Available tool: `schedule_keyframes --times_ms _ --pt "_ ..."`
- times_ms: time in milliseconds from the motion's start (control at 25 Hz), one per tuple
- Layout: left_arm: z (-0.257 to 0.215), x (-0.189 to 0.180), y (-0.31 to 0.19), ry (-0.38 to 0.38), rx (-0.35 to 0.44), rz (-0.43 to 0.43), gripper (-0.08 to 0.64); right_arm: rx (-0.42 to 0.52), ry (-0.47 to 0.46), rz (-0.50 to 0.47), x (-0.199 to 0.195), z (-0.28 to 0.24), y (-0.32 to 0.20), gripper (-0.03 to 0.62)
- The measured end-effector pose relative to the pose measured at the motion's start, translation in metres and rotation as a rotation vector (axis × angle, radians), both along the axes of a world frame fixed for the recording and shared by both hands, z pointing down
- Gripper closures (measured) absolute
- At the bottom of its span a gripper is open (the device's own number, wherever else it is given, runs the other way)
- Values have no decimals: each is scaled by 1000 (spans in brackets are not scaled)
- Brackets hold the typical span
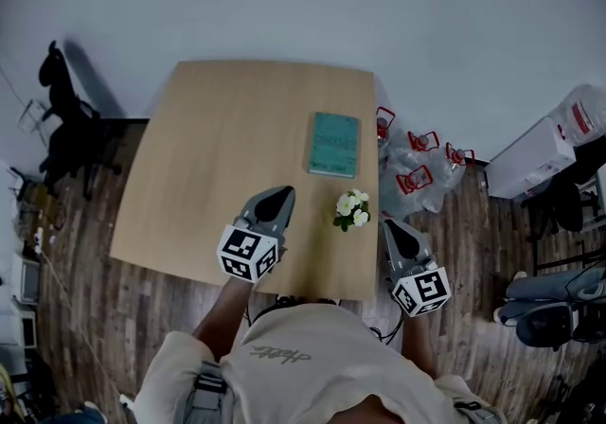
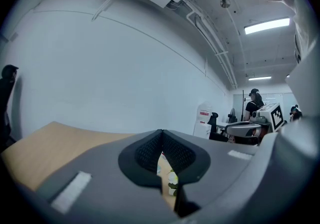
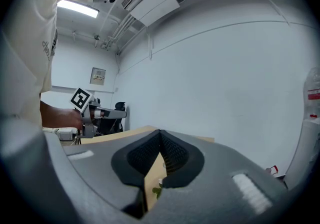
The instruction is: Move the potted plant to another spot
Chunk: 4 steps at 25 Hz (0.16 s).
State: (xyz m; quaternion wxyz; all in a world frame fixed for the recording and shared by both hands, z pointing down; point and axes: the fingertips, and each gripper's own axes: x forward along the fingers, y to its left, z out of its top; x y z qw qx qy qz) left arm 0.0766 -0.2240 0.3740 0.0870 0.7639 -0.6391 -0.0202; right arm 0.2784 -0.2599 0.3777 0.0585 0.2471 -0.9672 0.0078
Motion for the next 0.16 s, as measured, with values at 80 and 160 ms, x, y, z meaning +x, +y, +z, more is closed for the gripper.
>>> schedule_keyframes --times_ms 80,160 --pt "1 3 -2 -12 -3 7 543 -1 2 6 4 1 -1 591" --pt "2 7 -3 -19 -7 14 543 0 5 9 7 2 -2 591"
